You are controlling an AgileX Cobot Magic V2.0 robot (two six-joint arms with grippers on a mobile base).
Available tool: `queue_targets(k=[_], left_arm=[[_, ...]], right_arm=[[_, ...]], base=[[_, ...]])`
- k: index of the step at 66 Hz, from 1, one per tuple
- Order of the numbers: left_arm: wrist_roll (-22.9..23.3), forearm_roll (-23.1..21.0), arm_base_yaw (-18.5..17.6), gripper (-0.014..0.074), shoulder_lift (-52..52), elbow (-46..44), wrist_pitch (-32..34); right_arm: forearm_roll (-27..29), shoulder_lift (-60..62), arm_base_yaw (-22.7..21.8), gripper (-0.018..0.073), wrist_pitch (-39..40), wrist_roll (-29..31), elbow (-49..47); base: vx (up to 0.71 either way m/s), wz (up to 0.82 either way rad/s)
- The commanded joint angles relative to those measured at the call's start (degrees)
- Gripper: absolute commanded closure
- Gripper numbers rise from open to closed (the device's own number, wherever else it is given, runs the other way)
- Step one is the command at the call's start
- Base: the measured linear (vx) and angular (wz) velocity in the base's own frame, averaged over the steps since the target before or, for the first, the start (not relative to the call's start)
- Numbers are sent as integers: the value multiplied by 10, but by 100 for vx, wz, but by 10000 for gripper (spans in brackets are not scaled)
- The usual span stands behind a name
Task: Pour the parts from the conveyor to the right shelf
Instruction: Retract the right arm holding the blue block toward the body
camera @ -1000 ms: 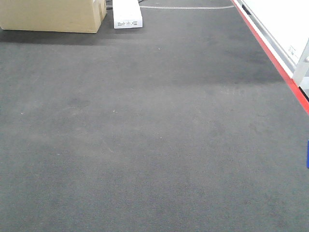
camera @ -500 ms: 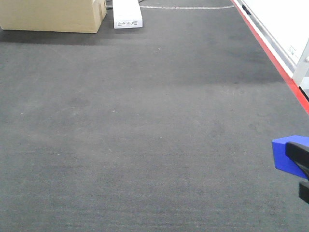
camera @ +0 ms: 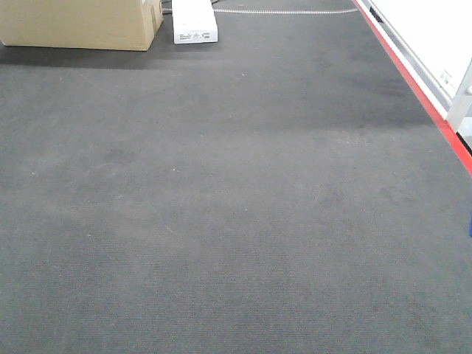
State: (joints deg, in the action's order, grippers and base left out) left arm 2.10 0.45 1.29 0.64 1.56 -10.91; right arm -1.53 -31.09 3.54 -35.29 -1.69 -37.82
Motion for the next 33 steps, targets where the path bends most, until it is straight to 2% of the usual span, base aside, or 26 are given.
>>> queue_targets(k=[1,14,19,26,33], left_arm=[[5,-5,2,603,7,-11,41],[5,-5,2,603,7,-11,41],[5,-5,2,603,7,-11,41],[5,-5,2,603,7,-11,41],[5,-5,2,603,7,-11,41]], right_arm=[[-7,35,-3,561,55,1,2],[-7,153,-3,561,74,10,91],[-7,191,-3,561,74,31,119],[-5,233,-3,561,73,59,142],[-4,266,-3,561,73,61,163]], base=[[0,0],[0,0],[0,0],[0,0],[0,0]])
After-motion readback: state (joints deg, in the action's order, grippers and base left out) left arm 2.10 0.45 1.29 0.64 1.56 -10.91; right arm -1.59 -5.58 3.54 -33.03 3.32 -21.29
